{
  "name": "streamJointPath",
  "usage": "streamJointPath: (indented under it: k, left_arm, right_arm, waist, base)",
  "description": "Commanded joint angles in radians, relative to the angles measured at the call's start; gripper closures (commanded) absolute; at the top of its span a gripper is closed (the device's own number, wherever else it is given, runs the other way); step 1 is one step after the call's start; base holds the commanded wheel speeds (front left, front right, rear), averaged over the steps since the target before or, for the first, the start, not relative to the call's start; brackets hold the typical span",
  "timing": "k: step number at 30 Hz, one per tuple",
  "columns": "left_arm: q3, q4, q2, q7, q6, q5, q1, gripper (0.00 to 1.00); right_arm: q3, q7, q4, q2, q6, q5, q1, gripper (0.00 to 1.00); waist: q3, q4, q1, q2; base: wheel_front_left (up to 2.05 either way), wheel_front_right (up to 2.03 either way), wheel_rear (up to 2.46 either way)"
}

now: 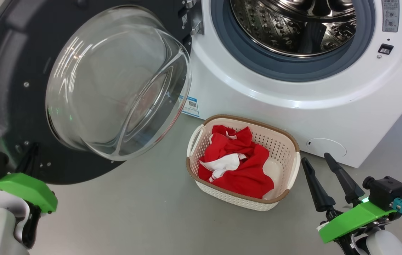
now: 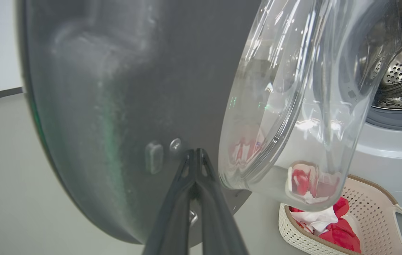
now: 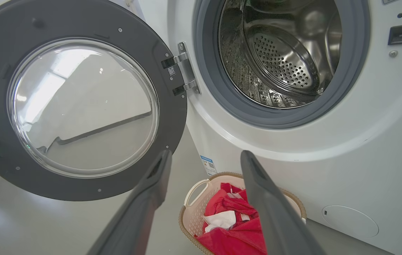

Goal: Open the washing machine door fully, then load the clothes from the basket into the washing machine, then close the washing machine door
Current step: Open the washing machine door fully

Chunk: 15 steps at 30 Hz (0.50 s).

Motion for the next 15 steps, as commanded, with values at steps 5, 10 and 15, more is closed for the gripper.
streamJointPath:
  k: [5,10,15]
  left_arm:
    - [0.025,-0.029,0.050,-0.030,-0.005,-0.008,-0.017,1.00]
    - [0.021,-0.065,0.046,-0.045,-0.001,-0.011,0.010,1.00]
    - [0.019,-0.127,0.041,-0.052,0.012,-0.018,0.056,1.00]
  right_arm:
    - [0.024,-0.012,-0.022,-0.001,0.002,0.012,-0.021,0.00]
    - [0.024,-0.012,-0.022,0.000,0.002,0.013,-0.020,0.00]
    - [0.021,-0.012,-0.023,-0.001,0.002,0.014,-0.017,0.00]
  waist:
    - [-0.006,-0.007,0.0000,0.0000]
    - [-0.013,-0.018,0.0000,0.0000]
    - [-0.019,-0.041,0.0000,0.0000]
  base:
    - [0.00,0.00,0.00]
    - [0.00,0.00,0.00]
    - [0.00,0.00,0.00]
